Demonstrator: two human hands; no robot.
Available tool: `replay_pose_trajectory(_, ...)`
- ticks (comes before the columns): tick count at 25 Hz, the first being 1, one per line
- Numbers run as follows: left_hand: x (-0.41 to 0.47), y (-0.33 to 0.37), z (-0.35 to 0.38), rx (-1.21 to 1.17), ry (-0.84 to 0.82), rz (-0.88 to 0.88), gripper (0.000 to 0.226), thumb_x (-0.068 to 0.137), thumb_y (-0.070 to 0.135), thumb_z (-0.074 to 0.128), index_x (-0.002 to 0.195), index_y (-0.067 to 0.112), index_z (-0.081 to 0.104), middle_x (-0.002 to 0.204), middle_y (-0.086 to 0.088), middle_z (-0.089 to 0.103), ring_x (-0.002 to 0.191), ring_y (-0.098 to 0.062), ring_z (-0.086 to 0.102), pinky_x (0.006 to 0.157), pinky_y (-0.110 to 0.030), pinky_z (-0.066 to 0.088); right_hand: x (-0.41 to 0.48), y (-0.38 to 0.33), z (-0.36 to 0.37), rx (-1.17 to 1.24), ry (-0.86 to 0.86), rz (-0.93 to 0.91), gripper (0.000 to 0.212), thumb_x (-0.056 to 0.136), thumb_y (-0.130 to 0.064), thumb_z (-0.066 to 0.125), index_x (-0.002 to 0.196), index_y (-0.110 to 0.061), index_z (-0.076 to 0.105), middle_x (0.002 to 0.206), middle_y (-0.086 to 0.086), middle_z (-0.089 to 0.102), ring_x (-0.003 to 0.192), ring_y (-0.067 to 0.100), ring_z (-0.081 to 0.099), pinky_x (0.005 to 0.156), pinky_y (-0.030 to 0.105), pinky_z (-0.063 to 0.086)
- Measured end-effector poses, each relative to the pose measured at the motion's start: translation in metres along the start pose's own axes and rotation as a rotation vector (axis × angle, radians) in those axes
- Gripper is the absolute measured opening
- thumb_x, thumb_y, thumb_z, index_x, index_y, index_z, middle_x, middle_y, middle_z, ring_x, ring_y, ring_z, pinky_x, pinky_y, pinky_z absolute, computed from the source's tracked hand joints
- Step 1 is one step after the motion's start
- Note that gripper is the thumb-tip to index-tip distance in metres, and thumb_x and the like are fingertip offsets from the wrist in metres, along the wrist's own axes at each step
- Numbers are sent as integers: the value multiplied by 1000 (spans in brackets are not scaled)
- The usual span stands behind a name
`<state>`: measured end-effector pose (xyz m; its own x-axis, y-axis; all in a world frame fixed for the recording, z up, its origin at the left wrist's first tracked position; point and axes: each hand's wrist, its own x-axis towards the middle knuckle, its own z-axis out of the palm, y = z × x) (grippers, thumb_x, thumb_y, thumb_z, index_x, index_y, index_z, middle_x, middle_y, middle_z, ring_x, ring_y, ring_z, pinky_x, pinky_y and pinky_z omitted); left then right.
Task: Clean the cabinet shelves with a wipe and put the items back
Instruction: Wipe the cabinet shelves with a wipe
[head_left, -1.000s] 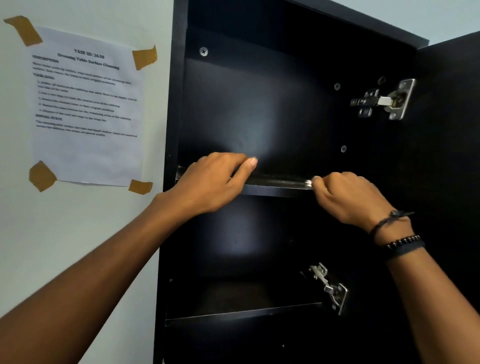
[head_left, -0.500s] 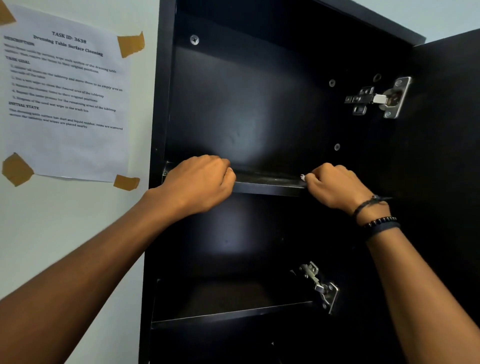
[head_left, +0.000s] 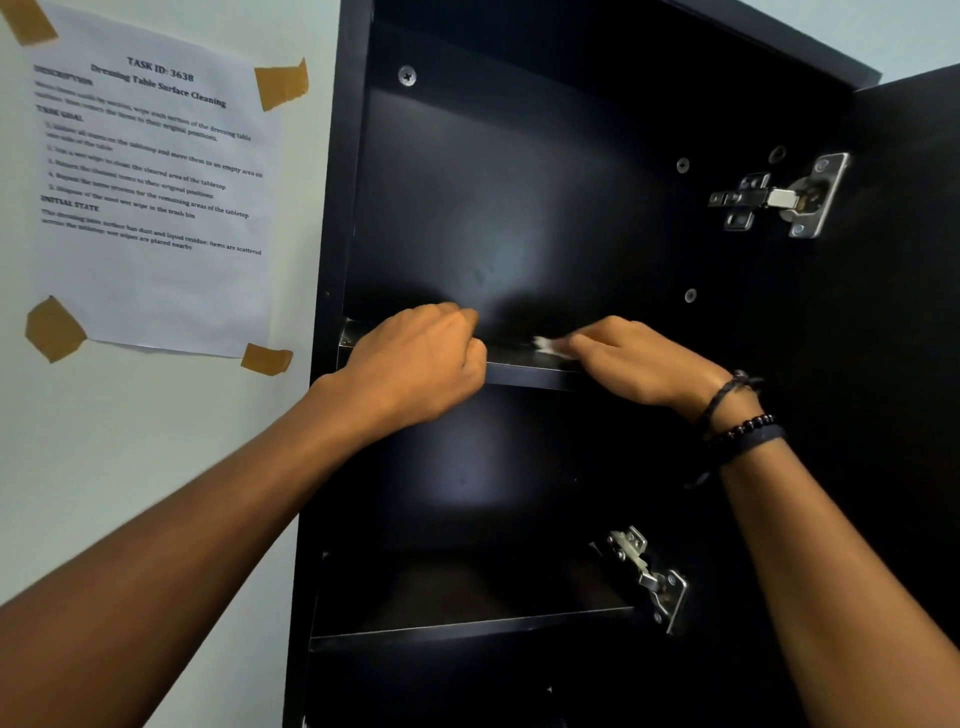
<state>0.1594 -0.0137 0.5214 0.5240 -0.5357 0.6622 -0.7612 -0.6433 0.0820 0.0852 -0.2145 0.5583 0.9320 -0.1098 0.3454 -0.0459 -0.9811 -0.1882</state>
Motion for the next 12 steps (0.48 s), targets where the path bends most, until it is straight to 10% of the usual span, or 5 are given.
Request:
replay_pose_trajectory(3, -3, 0, -2, 4, 31, -7, 31, 93, 23, 36, 111, 8, 57, 110, -9, 61, 96, -27, 58, 82, -40, 50, -2, -19, 7, 190, -83, -179, 50, 83, -53, 39, 107, -20, 69, 111, 4, 70, 108, 13, 62, 96, 31, 48)
replay_pose_trajectory(8, -5, -1, -2, 10, 52, -15, 29, 91, 21, 36, 105, 8, 58, 106, -9, 61, 94, -27, 58, 80, -37, 48, -2, 27, -18, -286, -72, 299, 42, 96, -45, 35, 79, -12, 56, 105, 18, 64, 84, 27, 57, 67, 30, 40)
replay_pose_trajectory(12, -5, 5, 1, 45, 46, -25, 32, 92, 25, 35, 112, 20, 60, 113, -3, 65, 99, -28, 60, 78, -37, 47, 12, -26, 6, -60, -8, -191, 53, 84, -47, 33, 90, -5, 65, 100, 12, 68, 94, 25, 62, 84, 42, 50)
